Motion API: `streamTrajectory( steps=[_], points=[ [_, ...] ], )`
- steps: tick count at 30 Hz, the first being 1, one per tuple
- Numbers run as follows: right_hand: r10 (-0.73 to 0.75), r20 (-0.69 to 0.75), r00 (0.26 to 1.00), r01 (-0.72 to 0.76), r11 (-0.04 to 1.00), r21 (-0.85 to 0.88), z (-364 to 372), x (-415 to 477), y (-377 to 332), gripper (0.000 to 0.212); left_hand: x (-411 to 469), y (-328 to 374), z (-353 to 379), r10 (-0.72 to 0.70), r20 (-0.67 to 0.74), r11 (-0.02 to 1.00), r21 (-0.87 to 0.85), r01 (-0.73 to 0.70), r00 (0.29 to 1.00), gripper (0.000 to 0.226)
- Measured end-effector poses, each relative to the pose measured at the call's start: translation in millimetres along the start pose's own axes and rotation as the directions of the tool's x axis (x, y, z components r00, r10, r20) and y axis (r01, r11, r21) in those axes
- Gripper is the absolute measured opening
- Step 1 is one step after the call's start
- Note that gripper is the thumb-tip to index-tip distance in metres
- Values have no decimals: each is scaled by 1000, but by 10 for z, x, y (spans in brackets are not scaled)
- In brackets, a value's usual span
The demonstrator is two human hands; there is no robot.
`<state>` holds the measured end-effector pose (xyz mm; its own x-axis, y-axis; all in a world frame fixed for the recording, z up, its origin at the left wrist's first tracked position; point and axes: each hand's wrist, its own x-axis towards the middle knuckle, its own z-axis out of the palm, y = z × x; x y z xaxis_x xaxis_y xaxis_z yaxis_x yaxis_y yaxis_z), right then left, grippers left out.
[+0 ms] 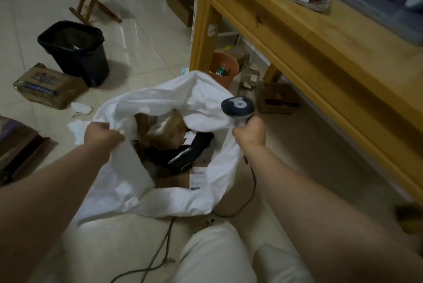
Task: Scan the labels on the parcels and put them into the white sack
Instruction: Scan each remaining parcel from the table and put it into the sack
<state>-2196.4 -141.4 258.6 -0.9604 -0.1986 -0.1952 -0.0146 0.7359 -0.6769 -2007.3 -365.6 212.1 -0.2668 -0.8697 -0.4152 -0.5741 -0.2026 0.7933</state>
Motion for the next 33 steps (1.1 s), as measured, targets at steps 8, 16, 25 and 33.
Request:
streamTrajectory(
  steps=[8, 16, 25, 33],
  points=[
    [-131, -114, 985, 148, 976, 158, -234, 234, -439, 18, 174, 439, -102, 180, -254, 983, 81, -164, 950, 43],
    [207, 79, 975, -219, 956, 197, 66, -56, 77, 36, -223, 83, 157, -4, 80, 945, 326, -23, 997, 36],
    [226, 376, 899, -378, 835, 401, -473, -598, -181, 28, -959, 626, 592, 362, 381, 709, 480, -517, 851, 68],
    [118, 589, 800, -534, 589, 607, -1800, -1268, -223, 30, -2169, 1455, 903, 655, 558, 387, 331, -861, 509, 57]
  ],
)
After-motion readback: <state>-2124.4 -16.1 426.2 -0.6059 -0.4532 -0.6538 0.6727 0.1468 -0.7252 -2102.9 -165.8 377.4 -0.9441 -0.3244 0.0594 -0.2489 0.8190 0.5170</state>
